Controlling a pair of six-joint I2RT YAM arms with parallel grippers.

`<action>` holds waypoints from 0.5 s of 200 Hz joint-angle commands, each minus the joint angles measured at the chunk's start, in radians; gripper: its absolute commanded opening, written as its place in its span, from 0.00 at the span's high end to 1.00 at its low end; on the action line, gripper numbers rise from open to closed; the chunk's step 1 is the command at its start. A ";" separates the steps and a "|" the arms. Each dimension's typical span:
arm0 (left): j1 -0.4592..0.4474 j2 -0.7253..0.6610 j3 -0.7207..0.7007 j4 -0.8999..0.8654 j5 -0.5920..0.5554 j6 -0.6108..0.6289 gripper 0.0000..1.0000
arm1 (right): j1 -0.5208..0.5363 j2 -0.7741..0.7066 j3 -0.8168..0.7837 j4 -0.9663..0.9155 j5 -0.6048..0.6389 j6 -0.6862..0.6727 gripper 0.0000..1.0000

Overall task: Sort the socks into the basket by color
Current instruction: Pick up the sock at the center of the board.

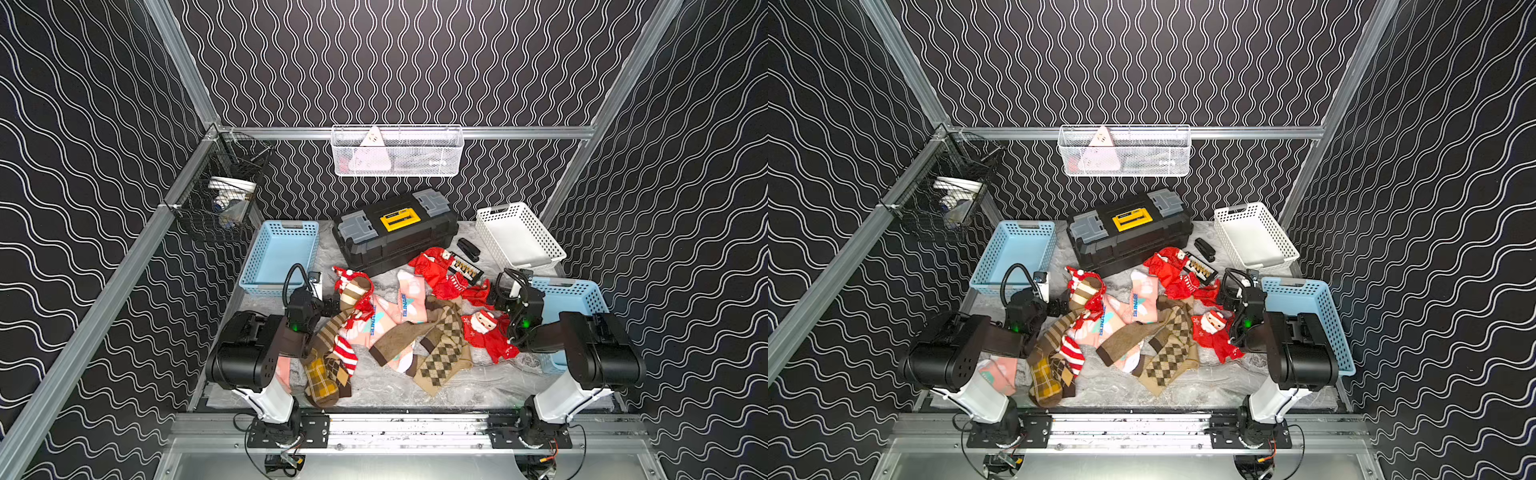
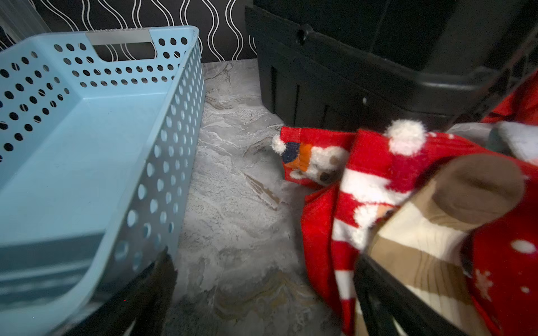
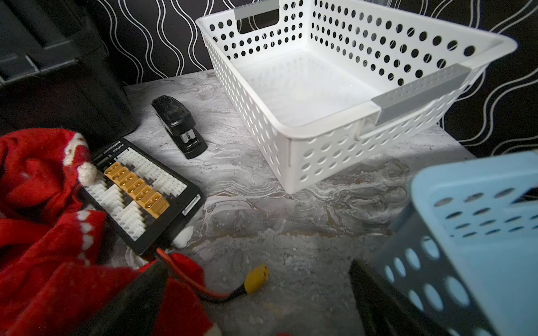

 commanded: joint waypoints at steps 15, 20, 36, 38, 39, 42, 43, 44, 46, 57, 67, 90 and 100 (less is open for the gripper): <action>-0.001 0.001 0.004 0.023 -0.011 0.005 0.01 | 0.000 0.000 0.001 0.009 0.010 0.012 0.00; -0.002 0.001 0.004 0.024 -0.011 0.005 0.01 | 0.000 0.001 0.001 0.008 0.010 0.013 0.00; -0.003 0.001 0.004 0.025 -0.012 0.005 0.01 | 0.000 0.000 0.001 0.009 0.010 0.012 0.00; -0.004 0.001 0.004 0.024 -0.012 0.005 0.01 | 0.000 0.000 0.001 0.009 0.010 0.012 0.00; -0.004 0.001 0.005 0.024 -0.012 0.005 0.01 | 0.000 0.000 0.001 0.009 0.010 0.012 0.00; -0.003 0.001 0.005 0.024 -0.012 0.005 0.01 | 0.000 0.000 0.001 0.010 0.010 0.012 0.00; -0.003 0.001 0.005 0.024 -0.012 0.005 0.01 | 0.000 0.000 0.001 0.009 0.010 0.012 0.00; -0.003 0.002 0.005 0.024 -0.012 0.005 0.01 | 0.000 0.001 0.001 0.009 0.010 0.012 0.00; -0.003 0.001 0.004 0.024 -0.013 0.005 0.01 | 0.000 0.001 0.001 0.009 0.010 0.012 0.00; -0.003 0.001 0.006 0.024 -0.013 0.005 0.01 | 0.000 0.000 0.001 0.008 0.010 0.012 0.00; -0.003 0.001 0.003 0.025 -0.015 0.005 0.01 | 0.000 0.000 0.000 0.009 0.010 0.013 0.00; -0.004 0.001 0.003 0.025 -0.016 0.006 0.01 | 0.000 0.002 0.001 0.009 0.010 0.012 0.00; -0.004 0.001 0.003 0.026 -0.016 0.006 0.01 | 0.000 0.002 0.002 0.010 0.010 0.012 0.00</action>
